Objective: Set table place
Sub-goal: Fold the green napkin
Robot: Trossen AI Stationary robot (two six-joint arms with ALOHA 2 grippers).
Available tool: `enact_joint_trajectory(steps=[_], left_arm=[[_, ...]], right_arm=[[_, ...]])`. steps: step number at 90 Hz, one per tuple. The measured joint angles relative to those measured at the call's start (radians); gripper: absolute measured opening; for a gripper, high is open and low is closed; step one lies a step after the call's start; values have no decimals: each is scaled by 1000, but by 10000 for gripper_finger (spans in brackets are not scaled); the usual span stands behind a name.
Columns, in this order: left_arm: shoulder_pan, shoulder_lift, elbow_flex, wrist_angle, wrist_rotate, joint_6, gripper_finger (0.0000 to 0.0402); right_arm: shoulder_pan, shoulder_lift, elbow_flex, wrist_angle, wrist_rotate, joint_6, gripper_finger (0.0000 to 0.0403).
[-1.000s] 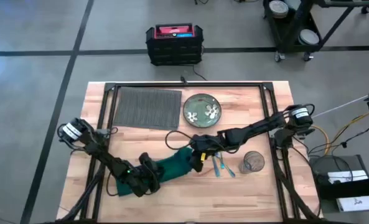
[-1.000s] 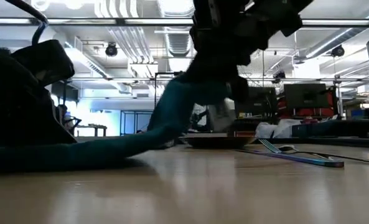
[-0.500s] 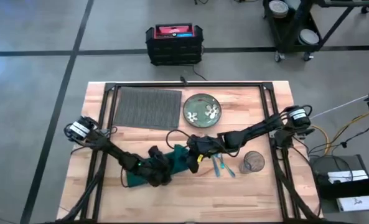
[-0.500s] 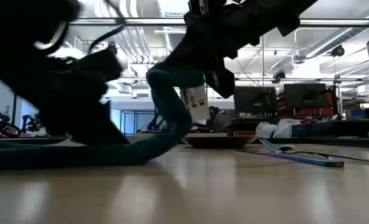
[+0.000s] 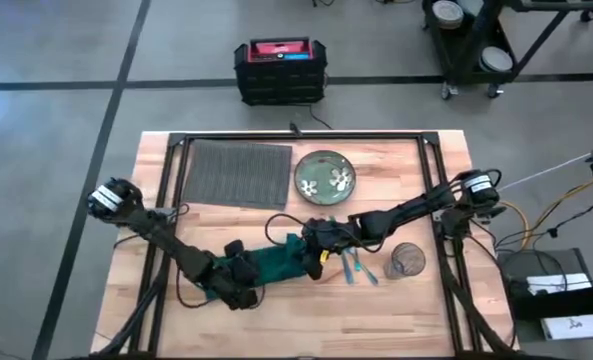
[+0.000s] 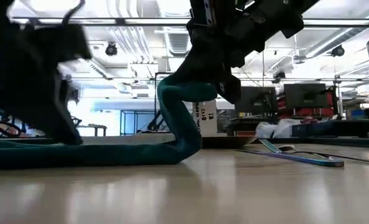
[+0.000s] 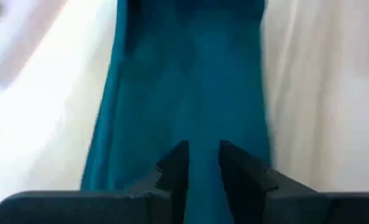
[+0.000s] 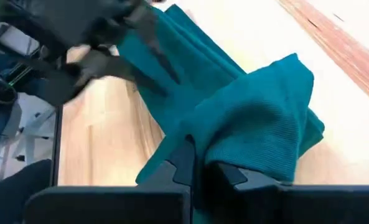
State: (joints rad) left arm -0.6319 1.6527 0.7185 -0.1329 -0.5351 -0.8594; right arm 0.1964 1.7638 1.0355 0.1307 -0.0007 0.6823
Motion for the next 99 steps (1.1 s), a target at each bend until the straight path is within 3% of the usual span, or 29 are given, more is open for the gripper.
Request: enact_joint_trajectory(steps=[16, 41, 54, 78, 86, 99], left_arm=[[33, 90, -104, 395, -66, 46, 75], [128, 230, 20, 479, -71, 169, 75], [137, 203, 84, 361, -40, 203, 75], [41, -17, 203, -196, 12, 78, 75], [-10, -52, 185, -252, 3, 13, 75], [-48, -25, 79, -201, -29, -154, 75]], right_arm=[[0, 6, 2, 4, -25, 33, 2], [0, 78, 108, 32, -33, 38, 2], [0, 103, 130, 27, -42, 36, 2], [0, 103, 125, -5, -43, 34, 2], [0, 103, 125, -6, -43, 34, 2], [0, 103, 124, 26, -42, 41, 2]])
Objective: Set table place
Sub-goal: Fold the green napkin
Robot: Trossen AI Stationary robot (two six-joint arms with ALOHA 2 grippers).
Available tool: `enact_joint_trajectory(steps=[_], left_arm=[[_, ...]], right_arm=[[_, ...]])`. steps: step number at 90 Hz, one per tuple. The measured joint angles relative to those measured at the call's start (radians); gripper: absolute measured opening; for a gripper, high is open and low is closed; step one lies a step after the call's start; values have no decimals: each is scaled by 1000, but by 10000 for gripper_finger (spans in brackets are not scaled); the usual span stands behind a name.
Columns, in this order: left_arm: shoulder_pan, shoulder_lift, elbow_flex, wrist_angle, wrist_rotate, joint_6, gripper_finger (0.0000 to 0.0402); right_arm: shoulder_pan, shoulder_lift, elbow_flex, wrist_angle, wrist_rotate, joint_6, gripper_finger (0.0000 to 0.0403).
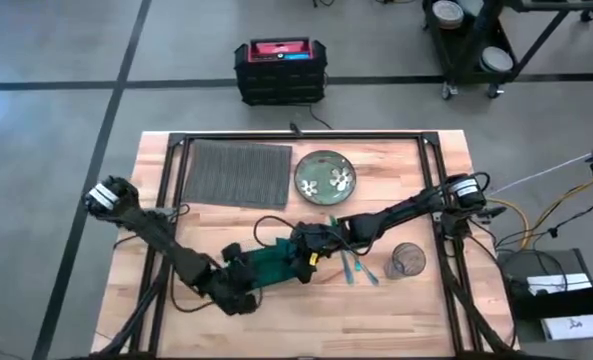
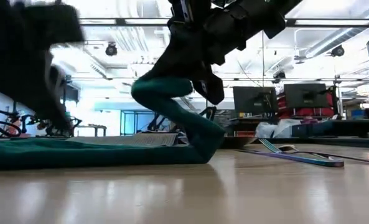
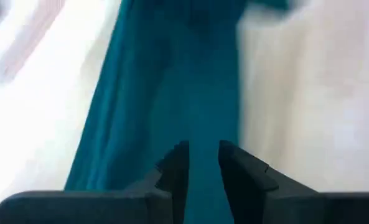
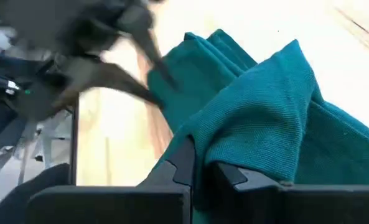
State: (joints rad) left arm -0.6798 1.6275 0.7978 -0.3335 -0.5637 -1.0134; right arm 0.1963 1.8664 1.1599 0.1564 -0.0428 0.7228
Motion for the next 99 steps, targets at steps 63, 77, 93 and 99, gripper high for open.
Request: enact_joint_trajectory(steps=[63, 77, 93, 99], left_arm=[[35, 126, -104, 386, -110, 36, 75], [36, 125, -104, 385, -106, 36, 75], [36, 116, -104, 381, -95, 40, 75], [36, 103, -104, 371, -87, 50, 75]], right_arm=[[8, 12, 14, 113, 44, 44, 2], [8, 84, 23, 206, 9, 53, 2], [0, 147, 47, 195, -5, 46, 2], [-1, 166, 59, 200, -30, 45, 2]])
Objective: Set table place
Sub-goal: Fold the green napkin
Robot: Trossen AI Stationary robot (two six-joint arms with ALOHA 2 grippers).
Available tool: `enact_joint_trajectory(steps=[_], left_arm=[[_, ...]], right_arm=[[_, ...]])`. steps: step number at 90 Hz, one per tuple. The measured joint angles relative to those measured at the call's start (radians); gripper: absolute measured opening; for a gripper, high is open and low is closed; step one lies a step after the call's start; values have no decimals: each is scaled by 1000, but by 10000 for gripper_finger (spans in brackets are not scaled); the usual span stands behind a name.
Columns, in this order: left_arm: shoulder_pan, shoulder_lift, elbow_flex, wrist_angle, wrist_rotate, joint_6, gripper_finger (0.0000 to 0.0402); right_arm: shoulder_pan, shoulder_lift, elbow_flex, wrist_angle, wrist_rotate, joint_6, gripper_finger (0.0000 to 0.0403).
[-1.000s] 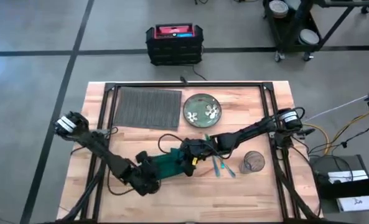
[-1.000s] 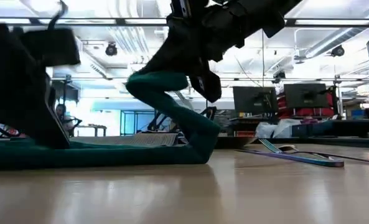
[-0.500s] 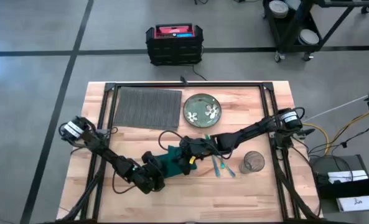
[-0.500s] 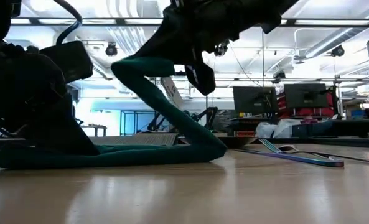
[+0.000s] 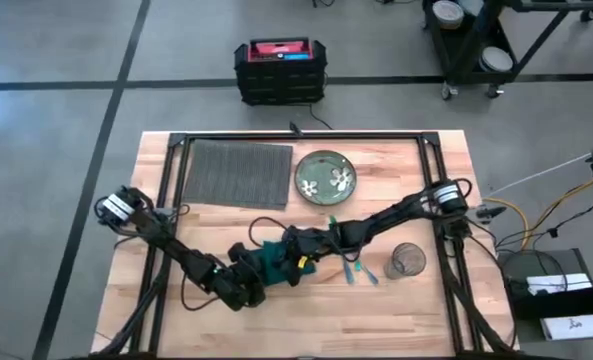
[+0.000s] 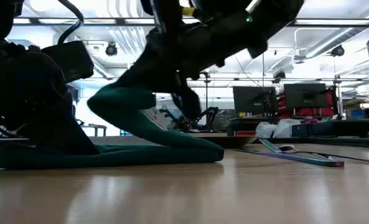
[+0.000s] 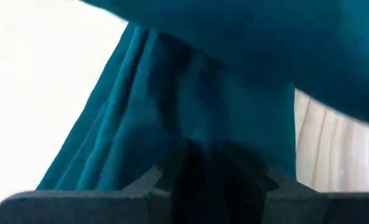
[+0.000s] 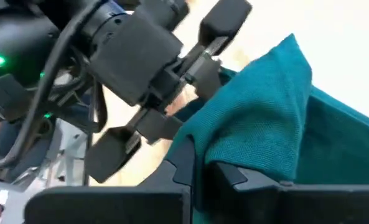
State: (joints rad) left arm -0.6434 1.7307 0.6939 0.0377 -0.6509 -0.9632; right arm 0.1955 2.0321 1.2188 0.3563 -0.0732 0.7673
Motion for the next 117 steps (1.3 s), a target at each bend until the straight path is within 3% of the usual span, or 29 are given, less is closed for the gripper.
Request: enact_joint_trajectory(steps=[16, 37, 54, 68, 117], left_arm=[[-1, -51, 35, -70, 19, 39, 75], [-30, -121, 103, -329, 216, -52, 75], [-85, -86, 43, -323, 102, -121, 75], [-69, -39, 0, -168, 30, -117, 75], [-66, -41, -1, -136, 43, -67, 75]], right_arm=[[1, 49, 36, 15, -34, -16, 2], [-3, 62, 50, -8, -40, -8, 2], [-2, 57, 72, -6, -40, -11, 3], [-1, 65, 94, -11, -40, -5, 3], [-6, 134, 132, -13, -6, 51, 8]])
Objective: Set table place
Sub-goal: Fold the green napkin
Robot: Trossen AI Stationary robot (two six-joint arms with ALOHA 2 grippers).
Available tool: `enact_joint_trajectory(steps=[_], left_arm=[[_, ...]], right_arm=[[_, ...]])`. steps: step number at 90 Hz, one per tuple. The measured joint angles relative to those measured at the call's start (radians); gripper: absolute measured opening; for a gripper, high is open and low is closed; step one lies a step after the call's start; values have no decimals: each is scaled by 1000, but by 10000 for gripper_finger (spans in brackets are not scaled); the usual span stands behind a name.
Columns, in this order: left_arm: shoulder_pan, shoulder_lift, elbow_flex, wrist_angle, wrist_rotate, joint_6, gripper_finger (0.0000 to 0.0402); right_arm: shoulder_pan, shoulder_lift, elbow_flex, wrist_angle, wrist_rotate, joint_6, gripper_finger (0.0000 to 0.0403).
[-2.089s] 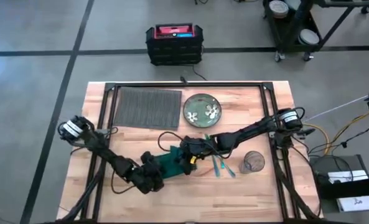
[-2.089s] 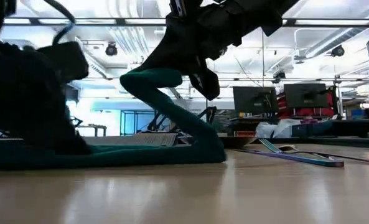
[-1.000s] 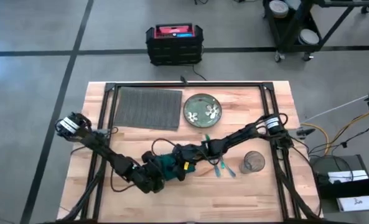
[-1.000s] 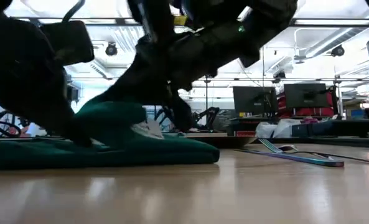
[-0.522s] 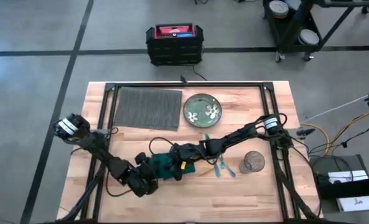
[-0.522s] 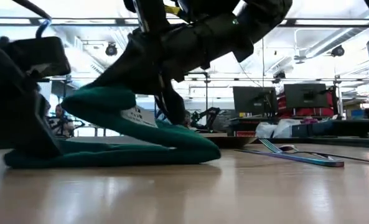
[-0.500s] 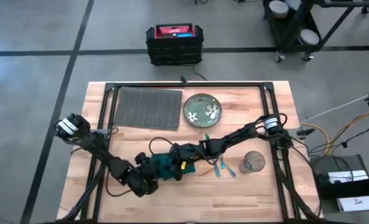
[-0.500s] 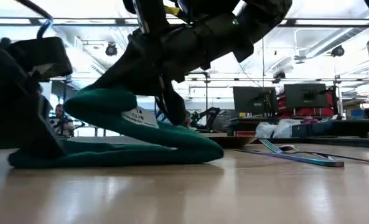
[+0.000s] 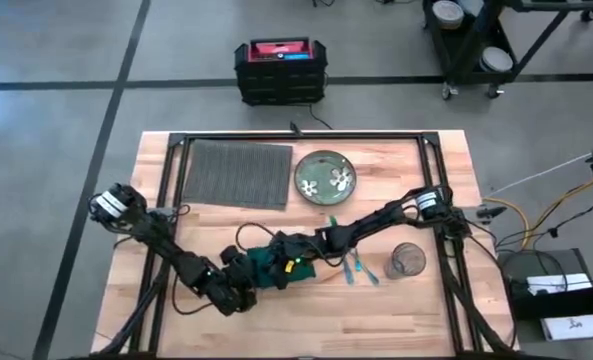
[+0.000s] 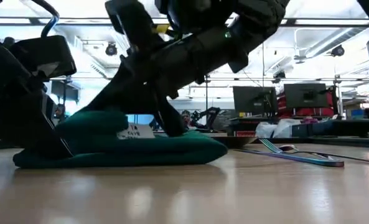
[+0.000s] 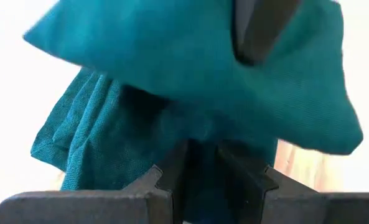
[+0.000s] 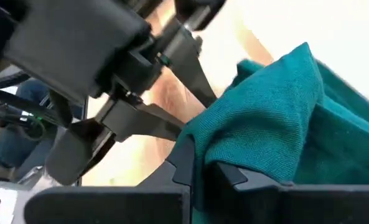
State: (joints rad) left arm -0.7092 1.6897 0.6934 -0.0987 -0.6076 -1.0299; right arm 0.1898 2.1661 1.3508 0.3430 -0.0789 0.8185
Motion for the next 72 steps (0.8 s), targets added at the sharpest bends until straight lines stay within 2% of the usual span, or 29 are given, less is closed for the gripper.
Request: enact_joint_trajectory(steps=[10, 31, 44, 55, 63, 72], left_arm=[[-1, -6, 0, -3, 5, 0, 75], [-1, -60, -2, -37, 58, 1, 75], [-1, -151, 22, -177, 156, -13, 75], [-1, -256, 59, -310, 209, -48, 75], [-1, -335, 93, -358, 202, -46, 75], [-1, -407, 110, -325, 75, 10, 75]], right_arm=[[-1, 3, 3, 1, 8, -17, 32], [-18, 2, 2, -1, 2, 1, 125], [-24, 1, 2, -1, -7, -10, 172], [-32, -18, 2, -6, -16, -54, 193], [-42, -56, 1, -11, -68, -109, 201], [-51, -130, 1, -114, -143, -203, 206]])
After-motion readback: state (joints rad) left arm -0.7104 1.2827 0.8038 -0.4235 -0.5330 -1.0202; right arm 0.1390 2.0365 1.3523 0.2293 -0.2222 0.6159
